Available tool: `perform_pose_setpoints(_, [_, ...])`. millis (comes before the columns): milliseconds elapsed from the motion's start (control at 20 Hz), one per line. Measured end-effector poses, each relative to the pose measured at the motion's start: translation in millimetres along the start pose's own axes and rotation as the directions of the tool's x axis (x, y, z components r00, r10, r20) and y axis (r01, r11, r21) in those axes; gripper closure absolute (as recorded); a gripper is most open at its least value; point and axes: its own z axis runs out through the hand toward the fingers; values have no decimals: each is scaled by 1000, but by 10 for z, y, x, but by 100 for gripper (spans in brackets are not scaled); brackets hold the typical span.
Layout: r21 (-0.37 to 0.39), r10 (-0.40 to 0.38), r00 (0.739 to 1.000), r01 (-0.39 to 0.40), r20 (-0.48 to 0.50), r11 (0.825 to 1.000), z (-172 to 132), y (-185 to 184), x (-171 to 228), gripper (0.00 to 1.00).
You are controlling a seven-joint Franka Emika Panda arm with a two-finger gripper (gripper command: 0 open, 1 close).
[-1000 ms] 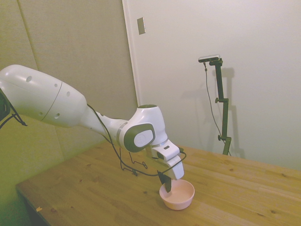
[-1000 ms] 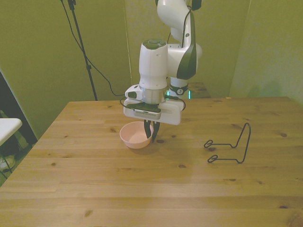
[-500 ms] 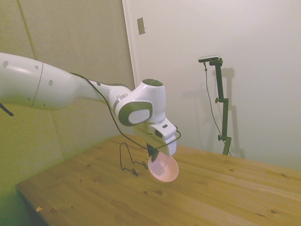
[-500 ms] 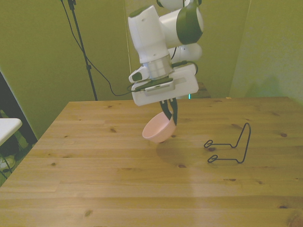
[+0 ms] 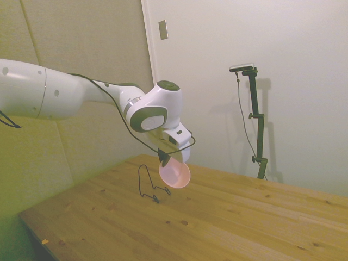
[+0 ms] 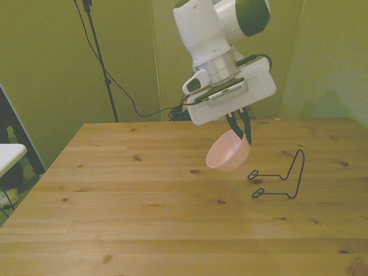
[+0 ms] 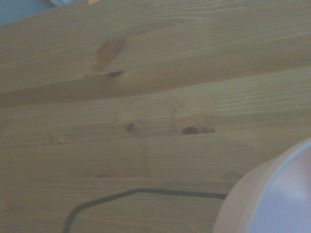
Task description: Load the bowl
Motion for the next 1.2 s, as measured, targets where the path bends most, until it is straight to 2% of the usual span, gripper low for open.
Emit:
perform_pose_setpoints(150, [77, -14, 997, 8, 77, 997, 156, -7, -89, 100])
perform_pose_setpoints(350, [152, -7, 984, -21, 181, 988, 351, -5, -153, 100])
perform_pose_setpoints(700, [223, -14, 979, -33, 203, 974, 359, -5, -133, 100])
perform_pose_setpoints(1200, [299, -44, 961, -41, 275, 953, 695, 36, -129, 100])
